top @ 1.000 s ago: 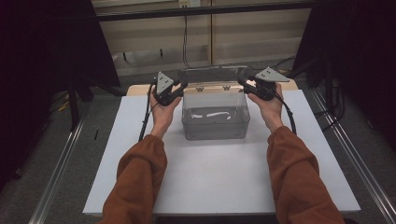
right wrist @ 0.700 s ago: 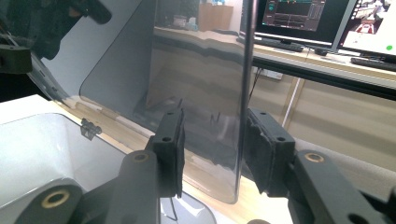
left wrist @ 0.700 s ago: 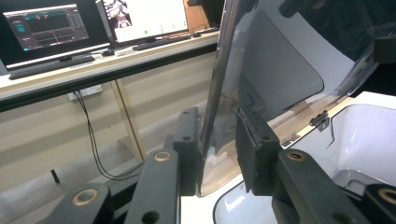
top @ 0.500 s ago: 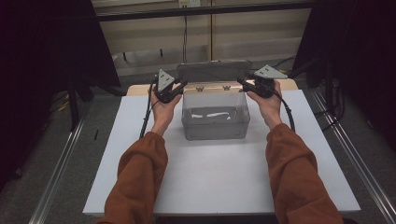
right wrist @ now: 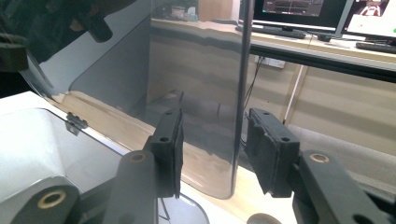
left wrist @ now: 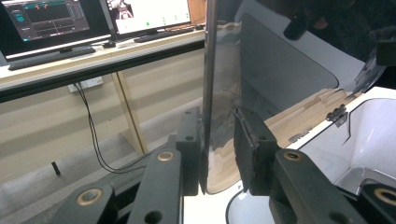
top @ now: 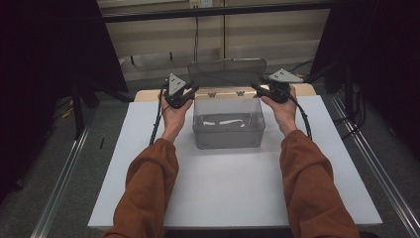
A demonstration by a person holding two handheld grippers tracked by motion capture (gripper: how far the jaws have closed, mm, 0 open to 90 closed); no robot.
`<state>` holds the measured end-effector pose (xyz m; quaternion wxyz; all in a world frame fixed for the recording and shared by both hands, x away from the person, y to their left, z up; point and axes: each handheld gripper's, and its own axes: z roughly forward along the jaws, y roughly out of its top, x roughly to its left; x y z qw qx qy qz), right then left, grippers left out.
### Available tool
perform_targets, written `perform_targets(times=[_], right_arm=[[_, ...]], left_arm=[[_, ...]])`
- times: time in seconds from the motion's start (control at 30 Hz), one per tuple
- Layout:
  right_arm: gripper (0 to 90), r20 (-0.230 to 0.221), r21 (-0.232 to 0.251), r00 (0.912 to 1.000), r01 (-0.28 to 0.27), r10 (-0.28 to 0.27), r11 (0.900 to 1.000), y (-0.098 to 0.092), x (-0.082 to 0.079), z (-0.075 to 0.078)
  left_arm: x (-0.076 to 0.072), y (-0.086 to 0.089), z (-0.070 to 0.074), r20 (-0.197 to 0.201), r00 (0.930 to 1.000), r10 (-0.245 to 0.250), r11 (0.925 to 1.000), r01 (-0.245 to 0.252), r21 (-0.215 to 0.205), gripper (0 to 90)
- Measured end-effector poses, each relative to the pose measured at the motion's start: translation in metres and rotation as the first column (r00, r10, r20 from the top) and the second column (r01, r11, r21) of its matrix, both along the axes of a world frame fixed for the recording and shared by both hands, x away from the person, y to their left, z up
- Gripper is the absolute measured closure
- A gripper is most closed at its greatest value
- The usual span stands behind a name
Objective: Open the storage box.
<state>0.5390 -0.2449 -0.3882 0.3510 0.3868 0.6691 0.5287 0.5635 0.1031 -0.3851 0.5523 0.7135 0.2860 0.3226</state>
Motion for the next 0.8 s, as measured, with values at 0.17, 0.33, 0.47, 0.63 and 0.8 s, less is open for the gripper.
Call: perform_targets(times=[0.17,0.33,0.47,0.63,0.8], right_arm=[[57.4,-0.014,0.012,0.9999,-0.005,0.005,1.000,0.001,0.003,-0.006],[58.5,-0.024,0.025,0.9997,-0.010,0.010,1.000,0.004,0.004,-0.008],[59.6,-0.034,0.027,0.9994,-0.003,0.004,1.000,0.002,0.005,-0.010],[62.3,-0.042,0.015,0.9991,0.001,0.000,1.000,0.001,0.007,-0.012],[66.0,-0.044,0.020,0.9990,0.004,-0.003,1.000,0.000,0.010,-0.011]], left_arm=[[0.002,0.000,0.000,-0.006,1.0000,0.002,1.0000,-0.002,0.002,72.8],[0.004,0.000,-0.001,-0.017,0.9999,-0.001,1.0000,0.001,0.002,73.0],[0.007,-0.001,-0.007,-0.044,0.9990,0.005,1.0000,-0.005,0.003,73.5],[0.009,-0.004,-0.011,-0.045,0.9988,0.017,0.9999,-0.017,-0.002,71.7],[0.012,-0.002,-0.009,-0.048,0.9988,0.013,0.9998,-0.012,0.014,73.5]])
